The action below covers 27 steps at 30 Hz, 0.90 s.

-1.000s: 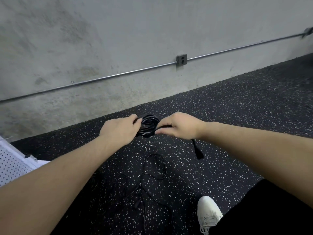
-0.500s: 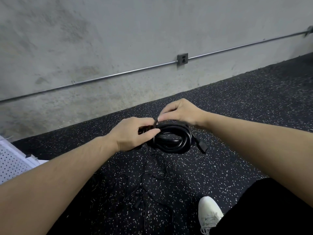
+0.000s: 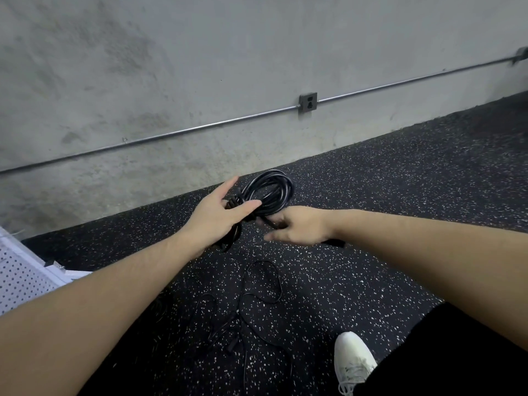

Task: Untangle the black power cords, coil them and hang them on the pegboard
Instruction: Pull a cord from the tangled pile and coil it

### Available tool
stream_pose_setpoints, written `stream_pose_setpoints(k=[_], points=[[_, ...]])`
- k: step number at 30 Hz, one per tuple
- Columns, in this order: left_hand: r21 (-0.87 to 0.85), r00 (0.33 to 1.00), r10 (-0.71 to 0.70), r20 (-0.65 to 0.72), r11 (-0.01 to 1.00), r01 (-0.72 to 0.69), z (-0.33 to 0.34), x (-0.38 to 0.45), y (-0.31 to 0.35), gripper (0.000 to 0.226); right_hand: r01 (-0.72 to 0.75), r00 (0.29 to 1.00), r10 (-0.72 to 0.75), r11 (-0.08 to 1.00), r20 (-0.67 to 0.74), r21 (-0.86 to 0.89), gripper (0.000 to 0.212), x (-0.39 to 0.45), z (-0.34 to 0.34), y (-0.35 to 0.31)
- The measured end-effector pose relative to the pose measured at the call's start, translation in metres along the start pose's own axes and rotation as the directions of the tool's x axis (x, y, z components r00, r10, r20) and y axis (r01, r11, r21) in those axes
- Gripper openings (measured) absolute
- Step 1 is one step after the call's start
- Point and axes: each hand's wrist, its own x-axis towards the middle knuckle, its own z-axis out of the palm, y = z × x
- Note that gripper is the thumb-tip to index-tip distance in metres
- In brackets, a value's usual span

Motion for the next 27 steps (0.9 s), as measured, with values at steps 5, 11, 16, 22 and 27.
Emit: stream_pose_setpoints(k=[5,11,16,22,27], points=[[-0.034,0.99,-0.124,-0.059,0.992,0.122,-0.004,0.005,-0.011,0.058,0.052,0.992,-0.069,0.988,-0.109,-0.147,0.023,-0.012,-0.011,-0.009],[0.038,0.976,-0.206,-0.066,0.977,0.209,-0.012,0.007,-0.02,0.054,0.119,0.949,-0.056,0.975,-0.311,0.187,0.018,-0.008,-0.021,-0.015],[0.093,0.979,-0.198,-0.053,0.975,0.202,-0.012,0.007,-0.024,0.044,0.153,0.988,-0.124,0.742,-0.091,0.652,0.021,-0.017,-0.026,-0.013],[0.022,0.974,-0.219,-0.062,0.975,0.22,-0.014,0.011,-0.022,0.048,0.24,0.96,-0.12,0.815,-0.251,0.527,0.031,-0.013,-0.031,-0.022],[-0.108,0.966,-0.259,0.01,0.96,0.259,-0.011,0.011,-0.022,0.021,0.225,0.93,-0.098,0.914,-0.354,0.337,0.031,-0.01,-0.03,-0.027]])
